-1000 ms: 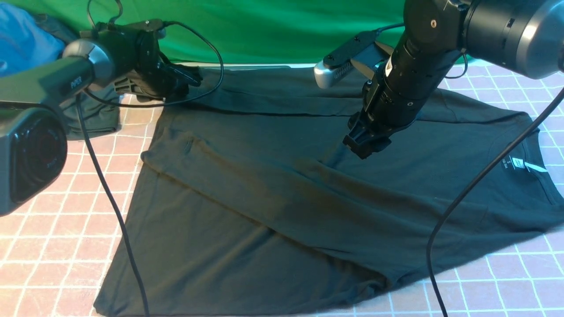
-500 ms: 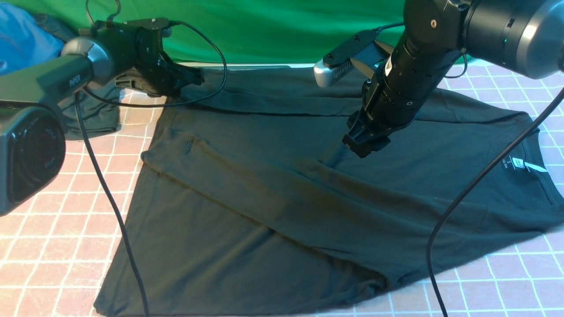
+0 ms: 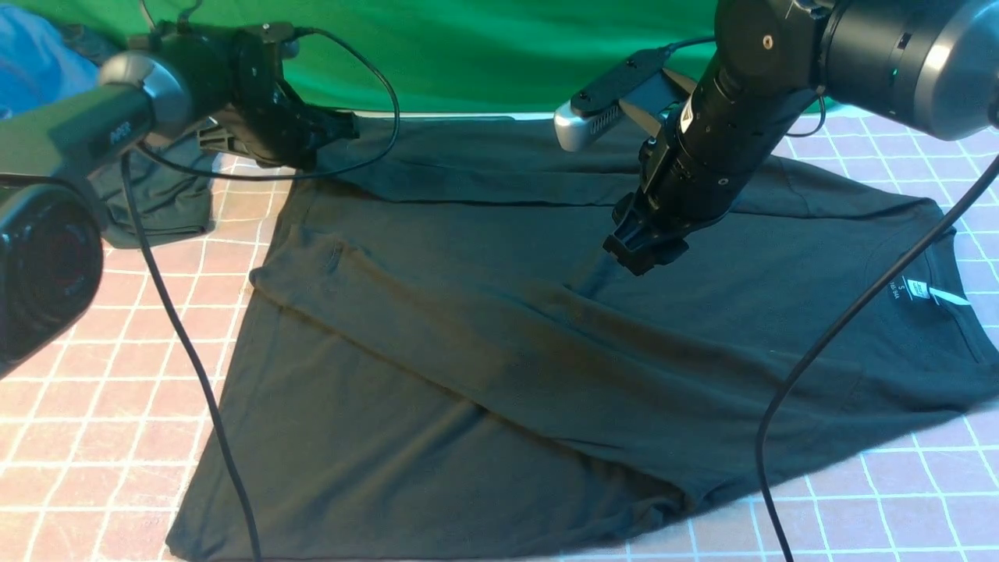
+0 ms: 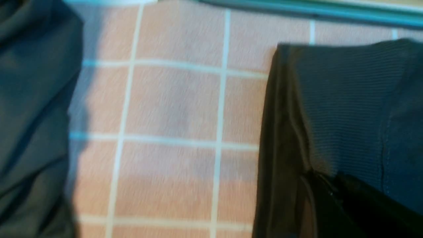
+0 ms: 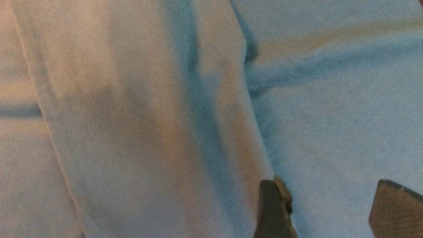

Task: Fold a long-sleeved shirt over a pink coffee tablecloth.
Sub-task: 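Fold the left side of the dark shirt inward over its body with the left gripper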

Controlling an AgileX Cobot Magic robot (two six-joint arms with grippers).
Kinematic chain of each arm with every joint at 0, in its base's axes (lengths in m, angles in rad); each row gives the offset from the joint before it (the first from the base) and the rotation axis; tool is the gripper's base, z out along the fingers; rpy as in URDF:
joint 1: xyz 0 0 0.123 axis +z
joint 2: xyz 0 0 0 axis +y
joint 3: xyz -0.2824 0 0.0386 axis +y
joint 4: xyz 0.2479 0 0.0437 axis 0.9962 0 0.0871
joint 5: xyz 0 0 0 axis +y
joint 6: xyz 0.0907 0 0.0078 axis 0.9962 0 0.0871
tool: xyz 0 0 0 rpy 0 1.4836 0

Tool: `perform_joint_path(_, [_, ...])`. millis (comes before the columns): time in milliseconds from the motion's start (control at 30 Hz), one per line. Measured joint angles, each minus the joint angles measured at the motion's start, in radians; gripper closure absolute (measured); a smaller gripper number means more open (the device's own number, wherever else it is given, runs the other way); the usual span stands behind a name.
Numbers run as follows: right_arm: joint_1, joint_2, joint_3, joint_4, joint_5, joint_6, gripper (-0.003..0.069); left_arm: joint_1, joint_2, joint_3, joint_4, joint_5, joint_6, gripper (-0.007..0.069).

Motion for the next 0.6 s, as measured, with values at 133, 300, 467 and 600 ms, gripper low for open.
perform_joint_path(133, [0.0, 0.0, 0.0, 0.0, -0.007, 0.0, 0.0232, 0.0, -0.065, 0.0, -0.05, 0.071, 0.022, 0.058])
perform_joint_path(300, [0.0, 0.0, 0.0, 0.0, -0.006, 0.001, 0.0232, 0.0, -0.139, 0.0, -0.134, 0.137, 0.048, 0.058])
perform_joint_path(467, [0.0, 0.0, 0.0, -0.005, 0.001, -0.003, 0.0232, 0.0, -0.194, 0.0, -0.201, 0.207, 0.053, 0.0582])
perform_joint_path(600, [0.0, 0.0, 0.0, -0.005, 0.026, -0.007, 0.0232, 0.0, -0.244, 0.0, -0.255, 0.262, 0.065, 0.0593])
